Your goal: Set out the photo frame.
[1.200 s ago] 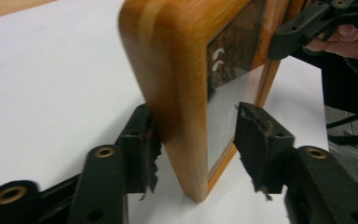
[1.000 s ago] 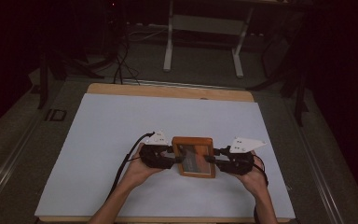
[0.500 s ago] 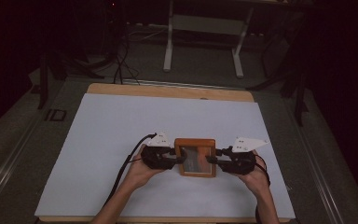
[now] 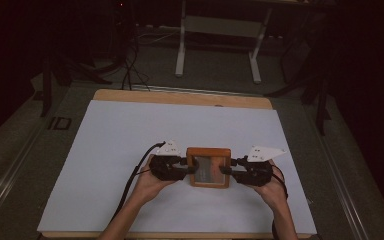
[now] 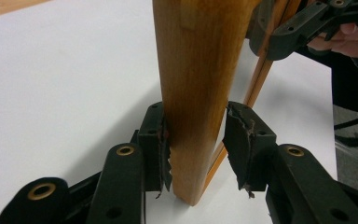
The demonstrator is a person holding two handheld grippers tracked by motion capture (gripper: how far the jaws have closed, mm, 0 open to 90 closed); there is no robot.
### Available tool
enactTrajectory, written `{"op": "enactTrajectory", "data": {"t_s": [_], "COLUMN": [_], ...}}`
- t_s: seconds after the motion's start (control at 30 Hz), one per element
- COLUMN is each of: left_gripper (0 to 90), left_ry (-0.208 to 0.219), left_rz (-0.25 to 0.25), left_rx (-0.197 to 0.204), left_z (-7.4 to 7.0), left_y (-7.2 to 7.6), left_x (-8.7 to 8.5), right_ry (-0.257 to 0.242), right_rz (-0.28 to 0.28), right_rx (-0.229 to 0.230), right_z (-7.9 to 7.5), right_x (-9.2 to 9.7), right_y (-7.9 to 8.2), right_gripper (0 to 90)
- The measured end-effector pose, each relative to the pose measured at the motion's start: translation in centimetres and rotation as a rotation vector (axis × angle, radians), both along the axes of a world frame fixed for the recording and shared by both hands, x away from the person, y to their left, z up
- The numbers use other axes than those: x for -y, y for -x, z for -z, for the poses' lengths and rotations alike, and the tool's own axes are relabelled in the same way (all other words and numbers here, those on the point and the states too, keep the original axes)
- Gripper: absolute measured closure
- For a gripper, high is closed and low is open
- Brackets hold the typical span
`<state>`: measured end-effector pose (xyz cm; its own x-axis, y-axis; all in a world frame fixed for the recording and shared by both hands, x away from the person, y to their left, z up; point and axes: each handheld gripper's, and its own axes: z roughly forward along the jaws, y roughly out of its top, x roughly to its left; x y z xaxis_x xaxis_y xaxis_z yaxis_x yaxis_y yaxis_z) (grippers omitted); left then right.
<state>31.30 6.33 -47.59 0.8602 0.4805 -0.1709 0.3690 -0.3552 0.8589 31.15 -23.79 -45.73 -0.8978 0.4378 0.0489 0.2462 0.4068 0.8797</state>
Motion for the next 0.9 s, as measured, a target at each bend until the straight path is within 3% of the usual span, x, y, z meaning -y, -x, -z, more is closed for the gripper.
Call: {"op": "enactTrajectory", "data": {"t_s": [0.43, 0.9], "left_gripper": [60.9, 60.4], "left_ry": [-0.029, -0.005], "left_rz": [-0.046, -0.09], "left_rx": [-0.008, -0.013], "left_z": [-0.9, -1.7], "left_y": [1.1, 1.3], "left_x": [-2.1, -3.6], "right_ry": [-0.014, -0.059], "right_rz": [-0.018, -0.006], "right_rx": [-0.012, -0.017], "right_z": [-0.1, -0.3], "right_x": [-2.2, -3.7], "right_y": [0.1, -0.1], "right_gripper": [63.5, 62.6]}}
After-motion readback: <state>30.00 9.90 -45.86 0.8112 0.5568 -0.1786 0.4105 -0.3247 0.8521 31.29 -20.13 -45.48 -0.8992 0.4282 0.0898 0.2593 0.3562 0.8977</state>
